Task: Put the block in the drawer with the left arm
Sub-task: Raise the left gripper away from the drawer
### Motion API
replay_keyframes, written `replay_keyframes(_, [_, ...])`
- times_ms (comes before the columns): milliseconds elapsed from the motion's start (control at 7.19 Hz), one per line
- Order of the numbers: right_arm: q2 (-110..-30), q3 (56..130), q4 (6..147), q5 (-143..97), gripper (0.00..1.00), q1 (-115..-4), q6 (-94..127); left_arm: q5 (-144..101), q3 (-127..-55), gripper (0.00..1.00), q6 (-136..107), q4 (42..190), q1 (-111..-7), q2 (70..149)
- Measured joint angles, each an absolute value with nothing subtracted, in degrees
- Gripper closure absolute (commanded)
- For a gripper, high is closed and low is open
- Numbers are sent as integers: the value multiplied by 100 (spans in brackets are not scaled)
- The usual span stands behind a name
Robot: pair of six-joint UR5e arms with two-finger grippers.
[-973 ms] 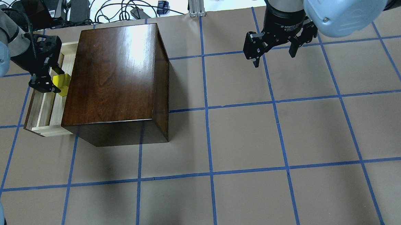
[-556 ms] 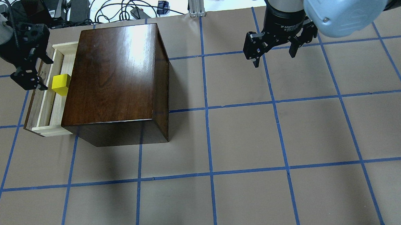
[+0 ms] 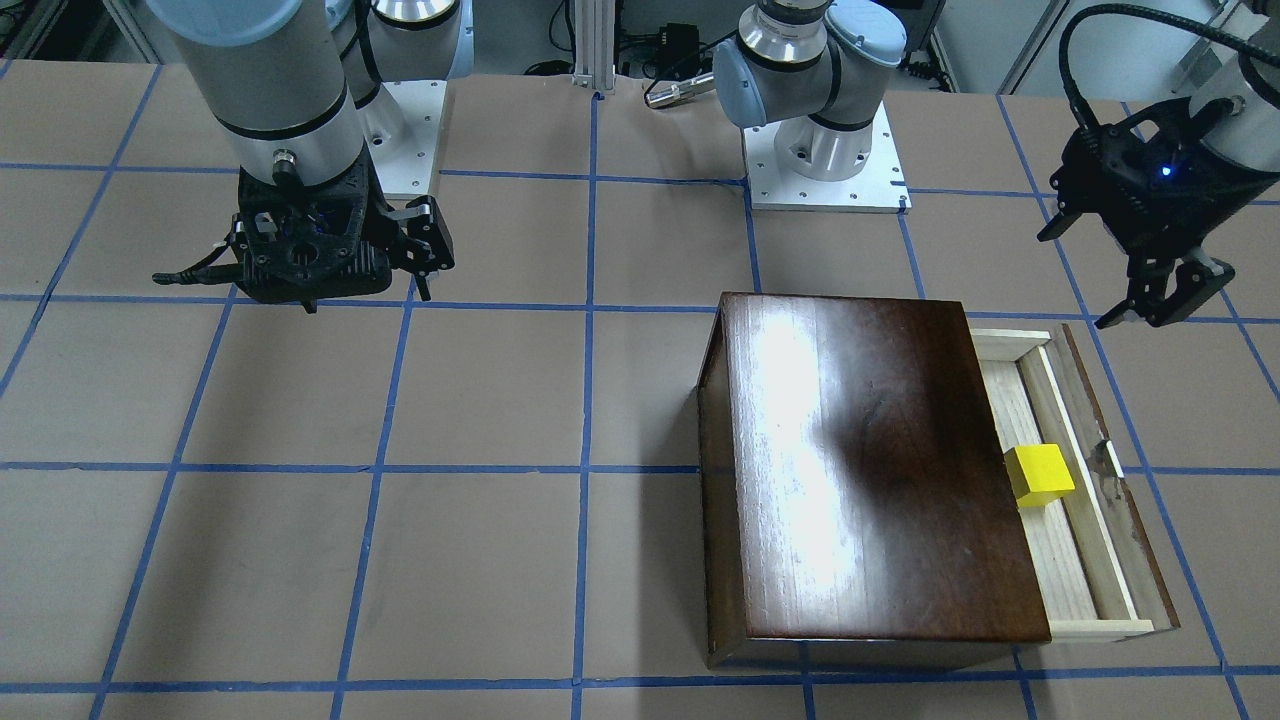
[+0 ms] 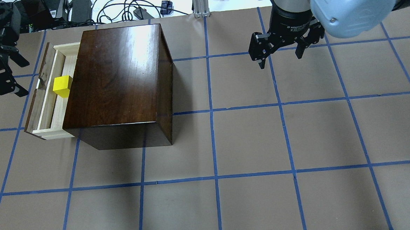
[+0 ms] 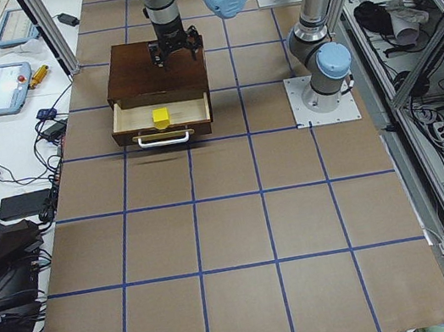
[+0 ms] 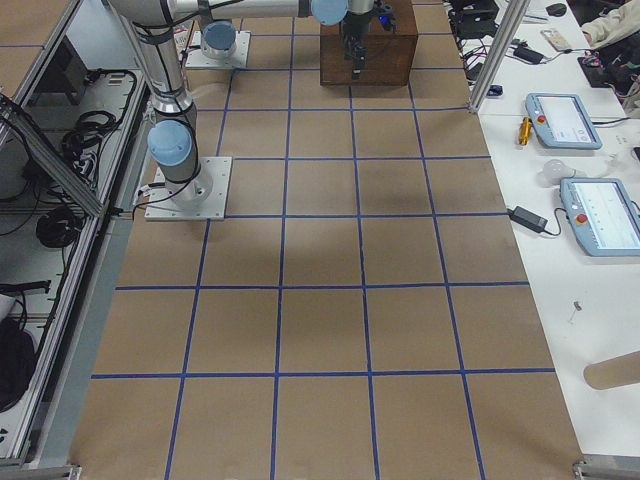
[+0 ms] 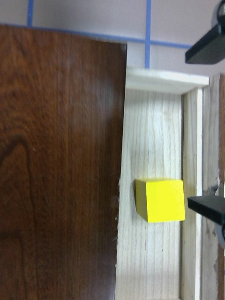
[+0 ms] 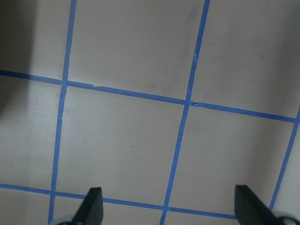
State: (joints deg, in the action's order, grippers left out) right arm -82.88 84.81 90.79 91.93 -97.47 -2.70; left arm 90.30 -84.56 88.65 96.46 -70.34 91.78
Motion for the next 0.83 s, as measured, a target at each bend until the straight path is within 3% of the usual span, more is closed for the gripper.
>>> replay_keyframes(417, [-8288,8482,9079,9193,0,-9747,-272,9035,-8702,0,6106,9623,-7276,8827])
replay_keyframes(834, [-8288,8482,9079,9193,0,-9747,-267,9406,-8752,0,3341,9101,-8284,8913])
